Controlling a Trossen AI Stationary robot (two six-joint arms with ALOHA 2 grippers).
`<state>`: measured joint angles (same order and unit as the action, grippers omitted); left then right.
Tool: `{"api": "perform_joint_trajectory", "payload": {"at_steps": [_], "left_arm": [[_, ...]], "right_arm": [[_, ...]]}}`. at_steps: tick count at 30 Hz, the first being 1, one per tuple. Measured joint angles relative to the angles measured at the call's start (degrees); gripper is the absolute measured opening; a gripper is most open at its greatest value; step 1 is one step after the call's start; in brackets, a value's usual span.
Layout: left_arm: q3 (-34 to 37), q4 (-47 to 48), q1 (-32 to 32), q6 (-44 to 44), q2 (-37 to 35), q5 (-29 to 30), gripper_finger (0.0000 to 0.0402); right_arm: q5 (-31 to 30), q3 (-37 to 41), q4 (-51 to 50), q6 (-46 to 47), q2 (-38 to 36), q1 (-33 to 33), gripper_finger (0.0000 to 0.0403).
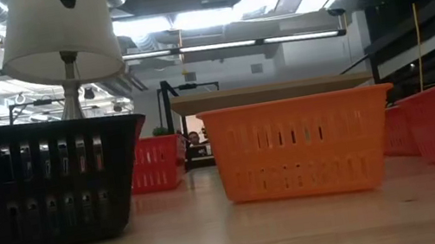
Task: Stack baskets on shelf by color
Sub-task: Put the top right red basket on the shelf
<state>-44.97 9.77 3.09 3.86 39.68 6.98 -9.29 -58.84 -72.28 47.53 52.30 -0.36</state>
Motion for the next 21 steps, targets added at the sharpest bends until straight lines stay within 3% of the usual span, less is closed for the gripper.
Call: {"api": "perform_joint_trajectory", "payload": {"at_steps": [6, 11, 16, 21], "left_arm": [[0.0, 0.1, 0.0, 0.0, 0.1, 0.0, 0.0], [0.0, 0.1, 0.0, 0.0, 0.1, 0.0, 0.0], [0.0, 0.1, 0.0, 0.0, 0.1, 0.0, 0.0], [0.0, 0.1, 0.0, 0.0, 0.1, 0.0, 0.0]], "right_arm": [[1.9, 9.2, 1.8, 10.0, 2.4, 0.0, 0.0179], [-0.6, 17.2, 8.3, 16.7, 3.0, 0.0, 0.0183], [1.9, 22.8, 18.0, 17.1, 3.1, 0.0, 0.0184], [2.3, 24.8, 18.3, 20.9, 3.1, 0.0, 0.0184]]}}
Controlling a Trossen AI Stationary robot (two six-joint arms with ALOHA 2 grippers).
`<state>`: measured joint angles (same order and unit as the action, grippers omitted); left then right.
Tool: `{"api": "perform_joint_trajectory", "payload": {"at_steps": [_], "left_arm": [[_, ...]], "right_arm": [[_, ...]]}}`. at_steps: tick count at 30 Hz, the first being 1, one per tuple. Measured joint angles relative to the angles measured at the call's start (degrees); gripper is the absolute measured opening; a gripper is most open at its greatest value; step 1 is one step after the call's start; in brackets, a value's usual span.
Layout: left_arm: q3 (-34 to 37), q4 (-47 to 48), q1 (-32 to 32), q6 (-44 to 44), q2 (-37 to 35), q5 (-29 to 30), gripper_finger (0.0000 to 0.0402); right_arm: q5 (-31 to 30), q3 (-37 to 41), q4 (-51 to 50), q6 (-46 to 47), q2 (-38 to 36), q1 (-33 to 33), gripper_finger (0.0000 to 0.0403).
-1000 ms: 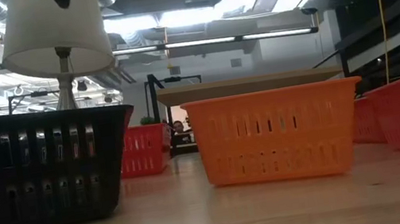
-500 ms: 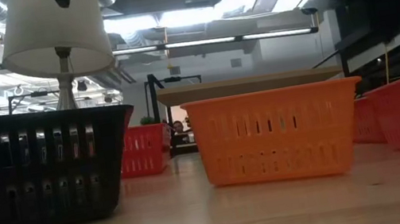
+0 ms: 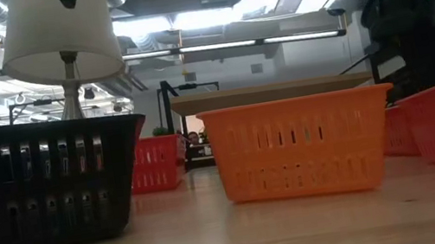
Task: Stack baskets on shelf by color
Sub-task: Put the top right red basket on the shelf
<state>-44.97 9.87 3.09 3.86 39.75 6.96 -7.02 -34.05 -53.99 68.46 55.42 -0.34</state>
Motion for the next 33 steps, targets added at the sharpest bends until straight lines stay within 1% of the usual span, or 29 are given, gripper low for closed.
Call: {"api": "perform_joint_trajectory", "payload": {"at_steps": [9, 13, 27, 30, 33], "left_arm": [[0.0, 0.0, 0.0, 0.0, 0.0, 0.0, 0.0], [0.0, 0.0, 0.0, 0.0, 0.0, 0.0, 0.0], [0.0, 1.3, 0.0, 0.0, 0.0, 0.0, 0.0], [0.0, 1.3, 0.0, 0.0, 0.0, 0.0, 0.0], [0.0, 1.3, 0.0, 0.0, 0.0, 0.0, 0.0]], "right_arm": [[-0.9, -0.9, -0.9, 0.2, 0.0, 0.0, 0.0184], [-0.9, -0.9, -2.2, 1.9, 0.9, 0.0, 0.0184], [-0.9, -0.9, -2.4, 3.2, 10.4, 0.0, 0.0182], [-0.9, -0.9, -1.8, 1.8, 12.0, 0.2, 0.017], [-0.9, -0.9, -0.3, 0.3, 12.9, 0.7, 0.014]]}}
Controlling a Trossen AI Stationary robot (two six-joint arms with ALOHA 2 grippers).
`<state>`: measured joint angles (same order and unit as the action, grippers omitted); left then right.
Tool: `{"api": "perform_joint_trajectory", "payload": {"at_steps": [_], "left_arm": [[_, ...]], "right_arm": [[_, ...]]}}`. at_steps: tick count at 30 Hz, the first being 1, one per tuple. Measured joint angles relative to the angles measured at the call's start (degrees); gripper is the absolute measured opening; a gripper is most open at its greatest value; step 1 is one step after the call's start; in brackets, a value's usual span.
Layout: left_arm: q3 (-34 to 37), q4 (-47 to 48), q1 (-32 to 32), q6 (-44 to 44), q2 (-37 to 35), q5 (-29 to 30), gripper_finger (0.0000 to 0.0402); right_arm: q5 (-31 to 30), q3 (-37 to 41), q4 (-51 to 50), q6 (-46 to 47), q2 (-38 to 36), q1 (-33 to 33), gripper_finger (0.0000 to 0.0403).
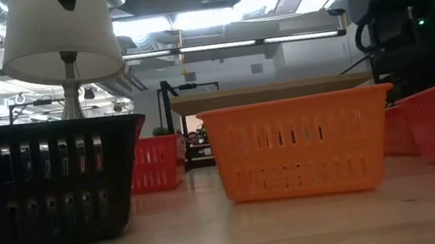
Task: Stack baskets on shelf by color
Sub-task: Put the top right red basket on the shelf
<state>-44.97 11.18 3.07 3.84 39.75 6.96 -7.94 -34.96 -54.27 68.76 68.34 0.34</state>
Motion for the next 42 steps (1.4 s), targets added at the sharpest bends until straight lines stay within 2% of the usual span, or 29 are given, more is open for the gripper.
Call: {"api": "perform_joint_trajectory", "payload": {"at_steps": [2, 5, 7, 13, 18, 30, 35, 38, 42], "left_arm": [[0.0, 0.0, 0.0, 0.0, 0.0, 0.0, 0.0], [0.0, 0.0, 0.0, 0.0, 0.0, 0.0, 0.0], [0.0, 0.0, 0.0, 0.0, 0.0, 0.0, 0.0], [0.0, 0.0, 0.0, 0.0, 0.0, 0.0, 0.0], [0.0, 0.0, 0.0, 0.0, 0.0, 0.0, 0.0], [0.0, 0.0, 0.0, 0.0, 0.0, 0.0, 0.0], [0.0, 0.0, 0.0, 0.0, 0.0, 0.0, 0.0], [0.0, 0.0, 0.0, 0.0, 0.0, 0.0, 0.0], [0.0, 0.0, 0.0, 0.0, 0.0, 0.0, 0.0]], "right_arm": [[0.0, 0.0, 0.6, -1.6, 0.2, 0.2, 0.0105], [-0.1, 0.0, 0.9, -3.5, 0.2, 0.4, 0.0033], [0.0, -0.1, 0.9, -5.7, 0.1, 0.4, 0.0013], [-1.3, -2.0, 1.0, -8.4, 0.1, 0.4, 0.0007], [-3.2, -8.6, 0.8, -16.8, 0.1, 0.4, 0.0005], [-3.5, -36.9, -1.8, -39.8, 0.1, -0.6, 0.0004], [-5.6, -48.4, -2.5, -46.5, 0.1, -5.4, 0.0003], [-8.9, -53.9, -3.5, -50.3, 0.0, -10.1, 0.0003], [-9.6, -58.8, -3.1, -54.5, 0.2, -18.2, 0.0003]]}}
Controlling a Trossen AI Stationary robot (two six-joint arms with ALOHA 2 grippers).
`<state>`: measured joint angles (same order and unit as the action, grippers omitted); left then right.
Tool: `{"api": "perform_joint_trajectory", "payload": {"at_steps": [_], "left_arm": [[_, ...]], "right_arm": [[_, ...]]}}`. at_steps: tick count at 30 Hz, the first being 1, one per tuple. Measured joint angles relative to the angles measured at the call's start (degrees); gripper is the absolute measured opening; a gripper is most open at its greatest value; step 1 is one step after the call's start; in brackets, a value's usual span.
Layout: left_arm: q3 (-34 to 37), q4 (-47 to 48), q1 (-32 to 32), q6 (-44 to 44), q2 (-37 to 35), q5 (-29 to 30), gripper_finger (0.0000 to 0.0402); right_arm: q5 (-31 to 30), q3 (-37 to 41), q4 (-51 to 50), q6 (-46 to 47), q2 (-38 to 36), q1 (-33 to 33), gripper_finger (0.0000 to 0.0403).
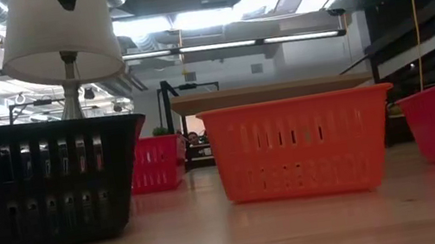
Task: Stack baskets on shelf by color
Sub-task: Put the top right red basket on the shelf
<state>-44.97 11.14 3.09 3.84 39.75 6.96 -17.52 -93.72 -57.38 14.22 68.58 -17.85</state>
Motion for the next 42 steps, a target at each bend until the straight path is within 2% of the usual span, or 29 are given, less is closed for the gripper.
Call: {"api": "perform_joint_trajectory", "payload": {"at_steps": [4, 6, 9, 14, 16, 22, 27, 29, 35, 42], "left_arm": [[0.0, 0.0, 0.0, 0.0, 0.0, 0.0, 0.0], [0.0, 0.0, 0.0, 0.0, 0.0, 0.0, 0.0], [0.0, 0.0, 0.0, 0.0, 0.0, 0.0, 0.0], [0.0, 0.0, 0.0, 0.0, 0.0, 0.0, 0.0], [0.0, 0.0, 0.0, 0.0, 0.0, 0.0, 0.0], [0.0, 0.0, 0.0, 0.1, 0.0, 0.0, 0.0], [0.0, 0.0, 0.0, 0.0, 0.0, 0.0, 0.0], [0.0, -0.1, 0.0, 0.0, 0.0, 0.0, 0.0], [0.0, -0.1, 0.0, 0.5, 0.0, 0.0, 0.0], [0.0, 0.0, 0.0, 0.5, 0.0, 0.0, 0.0]], "right_arm": [[0.5, -2.9, 1.3, -0.6, 2.5, -9.1, 0.0003], [3.4, -4.1, 1.3, 0.9, 4.9, -13.7, 0.0003], [11.0, -5.0, 0.9, 2.5, 9.5, -20.0, 0.0003], [27.0, -5.0, -0.8, 4.7, 17.5, -28.5, 0.0003], [29.6, -5.0, -1.9, 6.5, 19.9, -31.2, 0.0003], [29.1, -5.0, -12.0, 14.5, 23.5, -38.9, 0.0003], [25.2, -5.0, -21.4, 15.7, 23.3, -39.8, 0.0003], [23.3, -5.0, -21.8, 15.7, 22.9, -38.9, 0.0003], [23.2, -4.2, -21.3, 18.1, 22.7, -37.8, 0.0003], [22.3, 1.6, -21.5, 18.2, 22.7, -37.9, 0.0003]]}}
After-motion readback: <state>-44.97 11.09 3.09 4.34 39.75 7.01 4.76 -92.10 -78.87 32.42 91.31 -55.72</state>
